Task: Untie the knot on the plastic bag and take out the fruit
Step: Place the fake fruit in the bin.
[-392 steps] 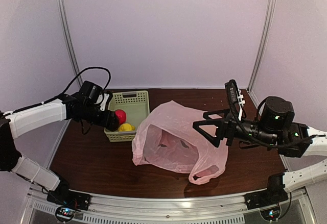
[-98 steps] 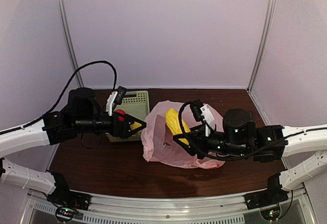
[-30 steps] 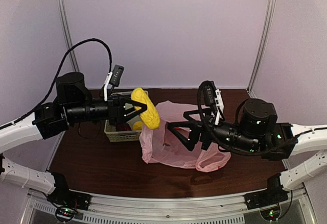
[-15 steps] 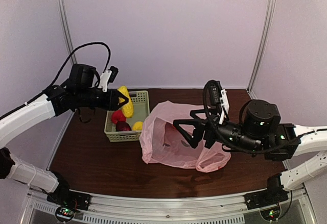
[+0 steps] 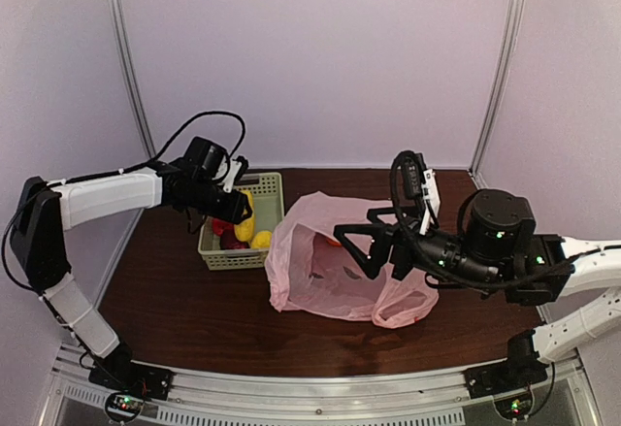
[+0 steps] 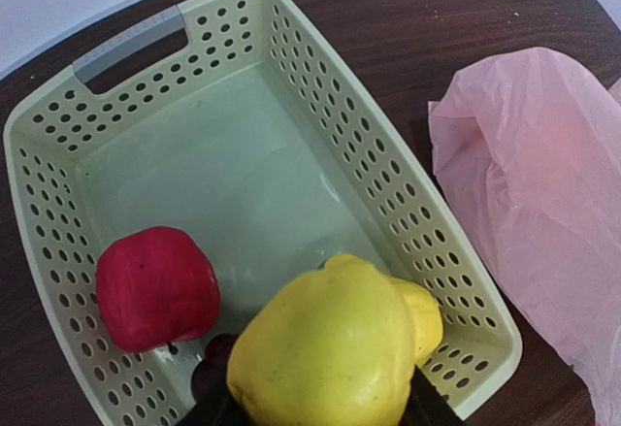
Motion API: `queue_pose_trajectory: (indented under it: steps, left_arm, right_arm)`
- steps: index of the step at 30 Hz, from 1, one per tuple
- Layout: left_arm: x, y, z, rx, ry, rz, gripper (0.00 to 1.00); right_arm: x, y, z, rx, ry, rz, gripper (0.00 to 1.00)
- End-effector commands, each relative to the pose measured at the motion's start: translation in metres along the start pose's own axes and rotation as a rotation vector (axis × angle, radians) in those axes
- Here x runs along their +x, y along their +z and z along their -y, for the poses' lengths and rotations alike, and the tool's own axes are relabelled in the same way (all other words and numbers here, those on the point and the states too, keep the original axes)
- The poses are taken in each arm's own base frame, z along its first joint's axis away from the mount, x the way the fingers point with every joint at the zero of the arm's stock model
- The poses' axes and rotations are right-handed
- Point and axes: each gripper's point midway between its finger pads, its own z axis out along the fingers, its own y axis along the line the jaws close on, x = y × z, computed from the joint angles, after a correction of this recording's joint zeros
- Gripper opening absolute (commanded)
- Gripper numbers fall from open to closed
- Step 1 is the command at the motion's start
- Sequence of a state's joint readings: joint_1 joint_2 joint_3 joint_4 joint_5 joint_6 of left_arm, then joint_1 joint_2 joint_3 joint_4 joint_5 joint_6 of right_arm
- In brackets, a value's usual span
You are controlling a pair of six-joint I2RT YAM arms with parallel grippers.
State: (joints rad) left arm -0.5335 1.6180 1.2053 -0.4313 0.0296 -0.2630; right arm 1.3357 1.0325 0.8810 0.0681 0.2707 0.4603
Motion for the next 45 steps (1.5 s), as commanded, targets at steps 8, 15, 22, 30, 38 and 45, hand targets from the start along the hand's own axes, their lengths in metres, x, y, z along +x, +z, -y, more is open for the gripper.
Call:
queue_pose_trajectory:
  steps: [8,15,22,30,38,45]
  left_arm:
    - [-0.008,0.052,-0.023,-0.057,-0.05,0.0,0.38]
    - [0.005,0.063,-0.033,-0.07,-0.094,-0.04,0.44]
    - [0.016,0.065,-0.027,-0.024,-0.113,-0.085,0.63]
    - [0.019,0.061,-0.023,-0.004,-0.11,-0.101,0.75]
    - [0.007,0.04,-0.02,0.004,-0.102,-0.05,0.77]
    - [-0.022,-0.016,-0.013,0.028,-0.076,0.095,0.87]
  right_arm:
    - [0.002,0.002,0.003,0.03,0.015,-0.011,1.0]
    - [0.002,0.002,0.004,0.034,0.012,-0.013,1.0]
    - [0.006,0.003,0.005,0.035,0.016,-0.023,1.0]
    - [0.008,0.004,0.005,0.036,0.022,-0.024,1.0]
    - [0.01,0.003,0.007,0.038,0.029,-0.028,1.0]
    - [0.013,0.002,0.01,0.047,0.035,-0.026,1.0]
